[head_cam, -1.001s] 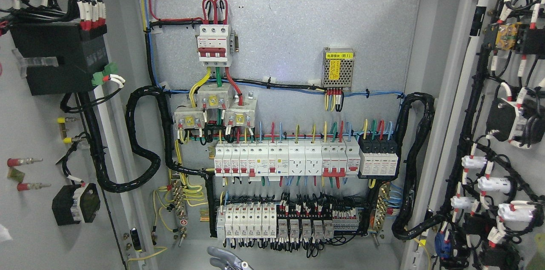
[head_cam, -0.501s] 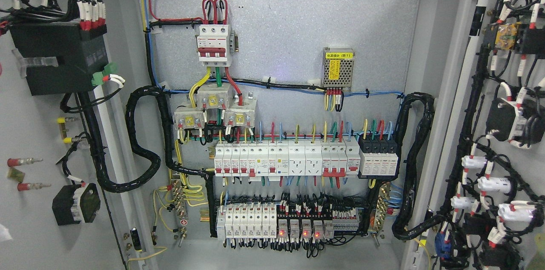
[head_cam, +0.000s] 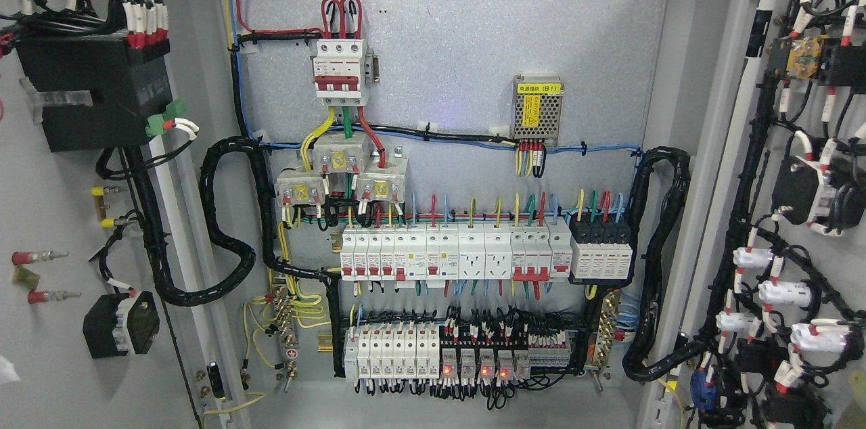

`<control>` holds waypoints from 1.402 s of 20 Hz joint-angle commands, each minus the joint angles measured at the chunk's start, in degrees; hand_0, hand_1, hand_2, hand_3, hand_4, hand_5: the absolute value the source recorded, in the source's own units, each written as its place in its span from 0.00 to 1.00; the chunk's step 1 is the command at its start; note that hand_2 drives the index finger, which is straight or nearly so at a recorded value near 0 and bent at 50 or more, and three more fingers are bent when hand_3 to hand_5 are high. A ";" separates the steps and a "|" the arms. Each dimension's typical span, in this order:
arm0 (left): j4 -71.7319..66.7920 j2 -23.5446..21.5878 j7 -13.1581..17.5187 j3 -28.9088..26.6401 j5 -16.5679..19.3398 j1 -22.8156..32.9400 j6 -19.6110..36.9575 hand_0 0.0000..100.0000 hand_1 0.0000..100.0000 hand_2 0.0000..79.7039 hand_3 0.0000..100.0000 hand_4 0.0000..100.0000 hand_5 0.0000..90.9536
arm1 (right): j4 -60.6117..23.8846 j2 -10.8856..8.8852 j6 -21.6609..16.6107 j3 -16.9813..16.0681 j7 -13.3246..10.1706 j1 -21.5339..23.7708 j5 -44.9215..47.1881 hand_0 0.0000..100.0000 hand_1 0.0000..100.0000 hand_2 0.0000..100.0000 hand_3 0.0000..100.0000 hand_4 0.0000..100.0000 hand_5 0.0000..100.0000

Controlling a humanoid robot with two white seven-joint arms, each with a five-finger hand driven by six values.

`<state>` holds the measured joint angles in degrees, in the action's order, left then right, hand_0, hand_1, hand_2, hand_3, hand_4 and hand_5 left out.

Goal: Open door with both hands

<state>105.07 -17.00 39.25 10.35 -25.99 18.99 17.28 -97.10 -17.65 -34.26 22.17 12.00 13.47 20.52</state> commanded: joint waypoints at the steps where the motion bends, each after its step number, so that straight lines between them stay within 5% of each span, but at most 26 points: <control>1: 9.89 -5.15 0.12 -5.42 -1.43 0.43 2.41 0.30 0.00 0.03 0.03 0.04 0.00 | 7.27 -1.16 -1.16 -6.17 -0.04 1.65 -0.12 0.22 0.00 0.00 0.00 0.00 0.00; 13: 9.46 -4.53 0.47 -16.58 -4.42 10.10 4.61 0.30 0.00 0.03 0.03 0.04 0.00 | 8.94 -0.89 -5.29 -7.40 -2.51 6.75 0.31 0.22 0.00 0.00 0.00 0.00 0.00; 20: 8.58 -3.57 0.83 -22.12 -4.42 10.28 1.45 0.30 0.00 0.03 0.03 0.04 0.00 | 9.38 -0.81 -7.31 -8.54 -2.59 8.68 0.58 0.22 0.00 0.00 0.00 0.00 0.00; 28: 5.06 -0.32 4.78 -27.49 -4.60 9.84 -3.92 0.30 0.00 0.03 0.03 0.04 0.00 | 9.29 -1.51 -8.02 -11.79 -2.51 9.12 0.67 0.22 0.00 0.00 0.00 0.00 0.00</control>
<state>112.16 -19.53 43.27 -9.60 -30.41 28.76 14.58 -88.71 -18.60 -42.02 13.75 9.30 21.98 21.12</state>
